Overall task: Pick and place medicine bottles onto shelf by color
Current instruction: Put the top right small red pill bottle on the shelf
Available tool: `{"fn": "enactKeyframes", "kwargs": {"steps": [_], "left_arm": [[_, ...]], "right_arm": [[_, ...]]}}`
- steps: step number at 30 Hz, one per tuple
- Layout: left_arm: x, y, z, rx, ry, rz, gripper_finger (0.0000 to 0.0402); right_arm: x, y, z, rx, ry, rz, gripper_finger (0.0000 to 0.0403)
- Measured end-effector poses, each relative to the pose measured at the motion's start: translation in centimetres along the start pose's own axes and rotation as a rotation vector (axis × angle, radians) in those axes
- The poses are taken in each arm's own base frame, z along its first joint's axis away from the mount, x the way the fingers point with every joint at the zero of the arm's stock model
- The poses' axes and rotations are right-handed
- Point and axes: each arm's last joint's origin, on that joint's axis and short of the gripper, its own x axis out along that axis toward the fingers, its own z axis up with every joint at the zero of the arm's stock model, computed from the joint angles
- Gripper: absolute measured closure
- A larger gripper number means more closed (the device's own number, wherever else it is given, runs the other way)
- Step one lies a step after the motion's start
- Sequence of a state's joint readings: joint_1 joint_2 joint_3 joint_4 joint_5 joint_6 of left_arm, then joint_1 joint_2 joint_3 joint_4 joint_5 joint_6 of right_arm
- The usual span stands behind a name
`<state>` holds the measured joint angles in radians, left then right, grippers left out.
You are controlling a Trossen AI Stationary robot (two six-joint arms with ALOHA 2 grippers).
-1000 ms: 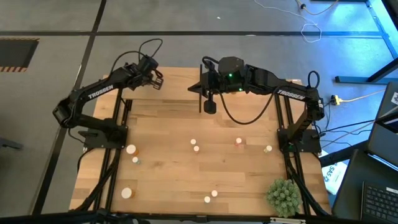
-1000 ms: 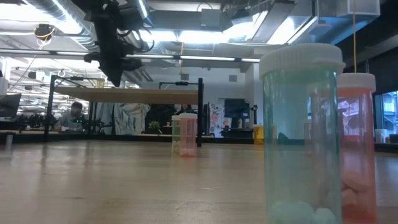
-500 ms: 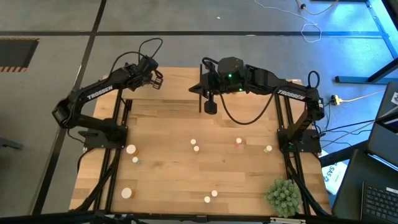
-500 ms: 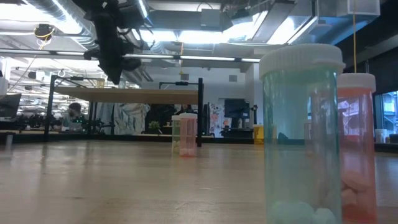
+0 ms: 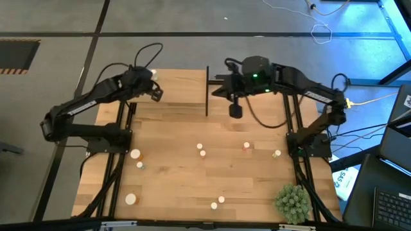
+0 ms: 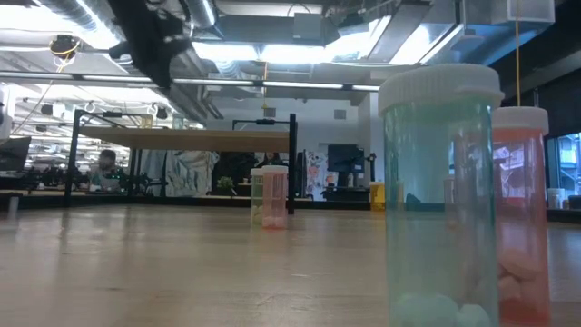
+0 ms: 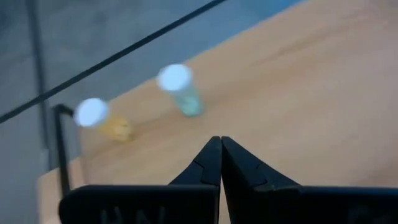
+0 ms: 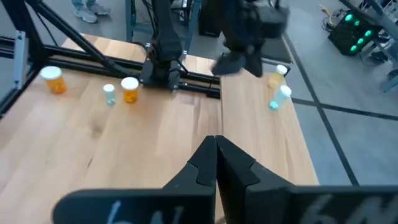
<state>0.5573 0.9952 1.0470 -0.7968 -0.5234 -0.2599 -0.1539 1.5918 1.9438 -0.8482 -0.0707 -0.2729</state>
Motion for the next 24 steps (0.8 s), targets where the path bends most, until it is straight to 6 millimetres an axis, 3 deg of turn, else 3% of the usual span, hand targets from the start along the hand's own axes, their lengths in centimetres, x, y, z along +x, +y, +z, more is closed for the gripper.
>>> {"fn": "enactKeyframes", "kwargs": {"steps": [8, 17, 24], "left_arm": [[-4.2, -1.1, -1.1, 0.042, -0.043, -0.338, 0.0402], [-8.3, -1.1, -2.7, 0.133, -0.072, -0.643, 0.0402], [-10.1, -0.7, -3.6, 0.163, -0.099, -0.764, 0.0402]], "right_arm": [[-3.2, 1.7, -0.8, -0.005, 0.106, 0.039, 0.0398], [-4.3, 4.8, -2.9, 0.175, 0.396, 0.099, 0.0398], [-5.0, 6.9, -3.7, 0.262, 0.534, 0.128, 0.0398]]}}
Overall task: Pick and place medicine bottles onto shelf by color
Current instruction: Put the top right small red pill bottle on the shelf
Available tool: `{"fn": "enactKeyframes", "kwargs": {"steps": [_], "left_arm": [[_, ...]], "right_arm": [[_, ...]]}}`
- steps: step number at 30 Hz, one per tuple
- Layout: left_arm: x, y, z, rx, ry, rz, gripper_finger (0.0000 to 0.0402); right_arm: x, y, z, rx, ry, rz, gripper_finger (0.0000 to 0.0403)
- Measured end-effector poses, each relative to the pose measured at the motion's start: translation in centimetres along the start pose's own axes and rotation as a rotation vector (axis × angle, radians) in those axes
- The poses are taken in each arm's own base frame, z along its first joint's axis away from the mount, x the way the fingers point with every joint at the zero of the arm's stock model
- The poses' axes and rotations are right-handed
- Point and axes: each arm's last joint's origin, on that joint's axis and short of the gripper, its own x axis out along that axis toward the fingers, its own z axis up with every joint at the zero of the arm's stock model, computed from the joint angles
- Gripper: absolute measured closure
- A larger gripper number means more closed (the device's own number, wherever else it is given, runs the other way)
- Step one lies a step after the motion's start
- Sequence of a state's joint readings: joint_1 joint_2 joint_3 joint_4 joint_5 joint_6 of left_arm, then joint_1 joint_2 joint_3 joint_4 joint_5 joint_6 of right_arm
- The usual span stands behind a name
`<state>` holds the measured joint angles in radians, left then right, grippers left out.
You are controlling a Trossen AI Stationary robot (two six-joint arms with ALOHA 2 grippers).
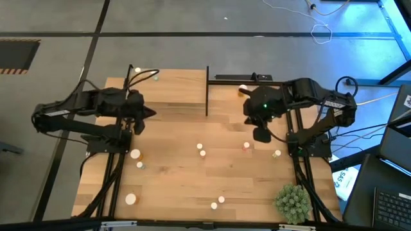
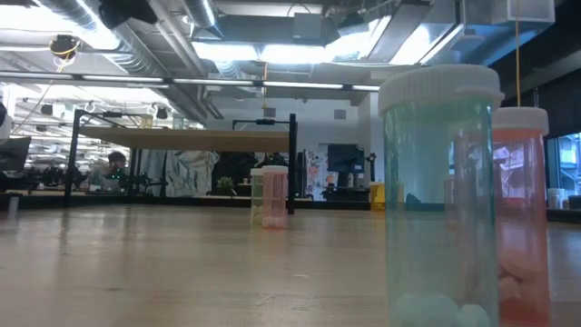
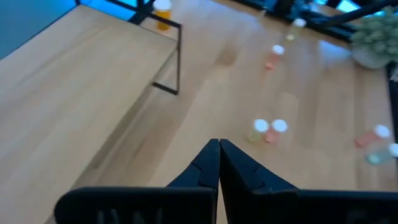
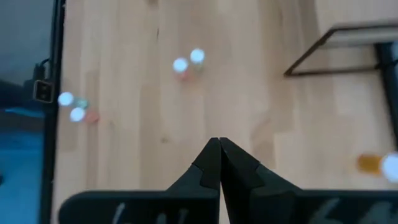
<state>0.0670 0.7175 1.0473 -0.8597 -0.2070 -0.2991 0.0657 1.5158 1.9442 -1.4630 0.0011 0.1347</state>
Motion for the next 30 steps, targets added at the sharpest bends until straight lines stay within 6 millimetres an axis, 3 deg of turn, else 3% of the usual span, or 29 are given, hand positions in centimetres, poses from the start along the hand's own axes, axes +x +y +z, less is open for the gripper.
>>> {"fn": "enactKeyframes", "kwargs": {"steps": [10, 24, 30], "left_arm": [[-0.6, -0.5, -0.5, 0.021, 0.012, -0.044, 0.0402], [-0.7, -0.9, -0.6, 0.038, 0.014, -0.077, 0.0402], [-0.1, -1.5, -0.6, 0.061, 0.043, -0.095, 0.0402]], "right_arm": [[-0.2, 1.8, -1.5, 0.046, 0.104, -0.031, 0.0398], [-0.7, 4.3, -2.3, 0.093, 0.093, -0.007, 0.0398], [0.7, 4.9, -2.7, 0.108, 0.143, -0.019, 0.0398]]}}
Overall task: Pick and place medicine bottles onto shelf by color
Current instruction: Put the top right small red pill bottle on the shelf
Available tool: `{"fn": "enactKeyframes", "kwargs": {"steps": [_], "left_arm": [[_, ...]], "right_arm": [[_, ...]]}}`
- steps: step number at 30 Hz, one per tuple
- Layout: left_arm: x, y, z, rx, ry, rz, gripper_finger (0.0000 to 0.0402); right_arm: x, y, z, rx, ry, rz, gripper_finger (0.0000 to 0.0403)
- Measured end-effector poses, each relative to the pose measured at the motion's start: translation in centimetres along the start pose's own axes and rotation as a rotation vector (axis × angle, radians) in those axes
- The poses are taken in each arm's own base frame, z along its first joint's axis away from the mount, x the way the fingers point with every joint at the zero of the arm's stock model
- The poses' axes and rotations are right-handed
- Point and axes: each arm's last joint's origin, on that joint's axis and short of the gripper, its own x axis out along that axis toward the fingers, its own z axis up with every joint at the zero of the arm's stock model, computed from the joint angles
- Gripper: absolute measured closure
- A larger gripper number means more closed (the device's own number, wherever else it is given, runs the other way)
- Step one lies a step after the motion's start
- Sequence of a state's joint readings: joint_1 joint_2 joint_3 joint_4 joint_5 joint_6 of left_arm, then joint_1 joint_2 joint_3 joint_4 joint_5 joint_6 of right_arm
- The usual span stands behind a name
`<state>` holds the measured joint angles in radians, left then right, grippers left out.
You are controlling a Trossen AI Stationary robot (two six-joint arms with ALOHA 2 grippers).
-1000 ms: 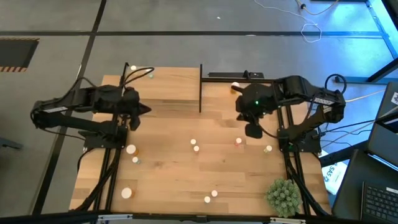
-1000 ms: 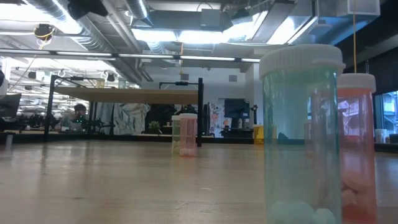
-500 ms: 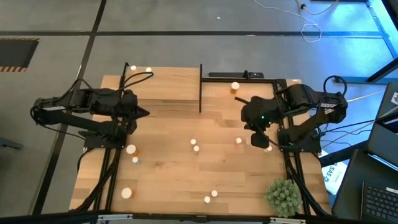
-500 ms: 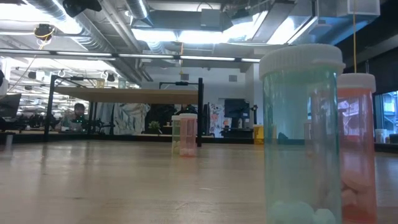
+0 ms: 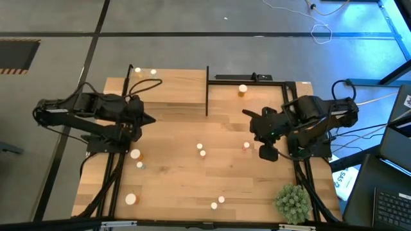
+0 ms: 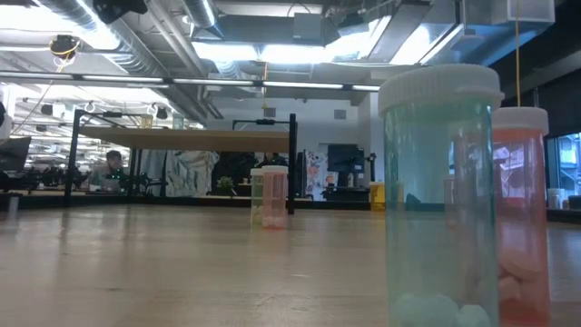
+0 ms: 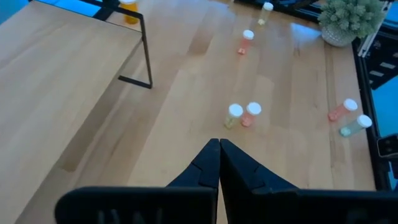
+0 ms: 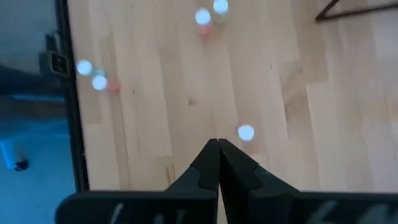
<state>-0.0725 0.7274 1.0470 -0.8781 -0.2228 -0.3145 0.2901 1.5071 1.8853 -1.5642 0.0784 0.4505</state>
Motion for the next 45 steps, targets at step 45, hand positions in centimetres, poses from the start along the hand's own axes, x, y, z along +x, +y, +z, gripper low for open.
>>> {"fn": "enactKeyframes", "kwargs": {"steps": [45], "left_arm": [[0.8, -0.7, 0.6, 0.005, -0.027, -0.025, 0.0401]], "right_arm": [[7.8, -4.1, -3.7, 0.267, -0.069, 0.041, 0.0281]]}}
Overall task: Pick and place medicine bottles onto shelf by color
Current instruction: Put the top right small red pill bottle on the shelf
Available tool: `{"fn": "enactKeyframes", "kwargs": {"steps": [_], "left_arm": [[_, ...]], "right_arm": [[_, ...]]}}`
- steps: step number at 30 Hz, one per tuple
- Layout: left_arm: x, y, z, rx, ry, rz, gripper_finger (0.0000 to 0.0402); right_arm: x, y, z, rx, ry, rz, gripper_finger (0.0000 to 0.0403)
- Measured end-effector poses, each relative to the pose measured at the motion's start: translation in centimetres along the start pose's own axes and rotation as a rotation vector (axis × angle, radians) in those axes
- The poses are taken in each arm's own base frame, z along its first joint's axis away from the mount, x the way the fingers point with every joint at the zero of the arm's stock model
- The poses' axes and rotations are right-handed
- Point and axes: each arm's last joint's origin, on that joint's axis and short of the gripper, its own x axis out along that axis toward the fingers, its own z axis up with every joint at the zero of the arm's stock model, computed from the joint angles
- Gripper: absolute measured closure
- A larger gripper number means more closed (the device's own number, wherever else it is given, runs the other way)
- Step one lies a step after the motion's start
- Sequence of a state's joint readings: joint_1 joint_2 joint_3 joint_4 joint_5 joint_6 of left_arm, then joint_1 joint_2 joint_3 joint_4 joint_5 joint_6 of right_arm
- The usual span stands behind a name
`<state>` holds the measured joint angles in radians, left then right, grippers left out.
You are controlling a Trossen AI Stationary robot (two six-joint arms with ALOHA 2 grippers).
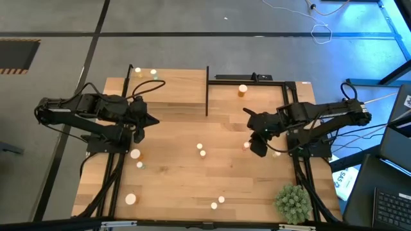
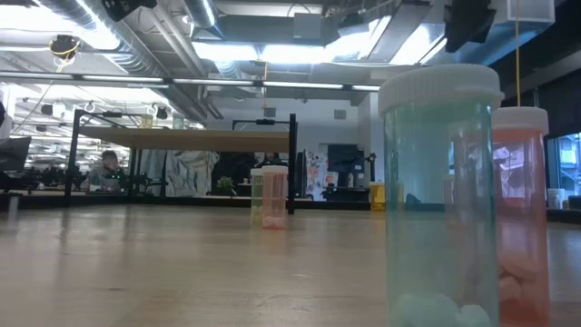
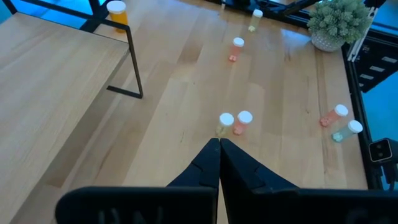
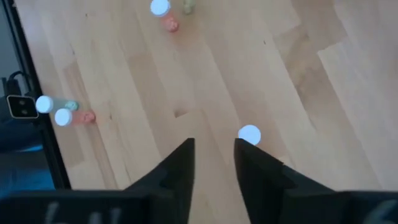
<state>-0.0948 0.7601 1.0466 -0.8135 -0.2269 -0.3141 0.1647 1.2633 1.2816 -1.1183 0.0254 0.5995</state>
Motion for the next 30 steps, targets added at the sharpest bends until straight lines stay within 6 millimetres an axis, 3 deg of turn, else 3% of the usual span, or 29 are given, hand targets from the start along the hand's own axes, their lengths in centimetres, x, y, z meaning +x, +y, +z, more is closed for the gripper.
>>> {"fn": "enactKeyframes", "kwargs": {"steps": [7, 11, 18, 30], "left_arm": [[0.0, 0.0, 0.0, 0.0, 0.0, 0.0, 0.0401], [0.0, 0.0, 0.0, 0.0, 0.0, 0.0, 0.0401], [0.0, 0.0, 0.0, 0.0, 0.001, 0.0, 0.0401], [0.0, 0.0, 0.0, 0.0, 0.001, 0.0, 0.0401]], "right_arm": [[0.2, -0.6, 0.4, 0.033, 0.001, -0.017, 0.0197], [0.7, -1.3, 0.9, 0.225, 0.013, -0.059, 0.0172], [2.8, -2.2, 1.5, 0.459, 0.101, -0.169, 0.0178], [7.9, -2.0, 2.5, 0.501, 0.246, -0.262, 0.0181]]}}
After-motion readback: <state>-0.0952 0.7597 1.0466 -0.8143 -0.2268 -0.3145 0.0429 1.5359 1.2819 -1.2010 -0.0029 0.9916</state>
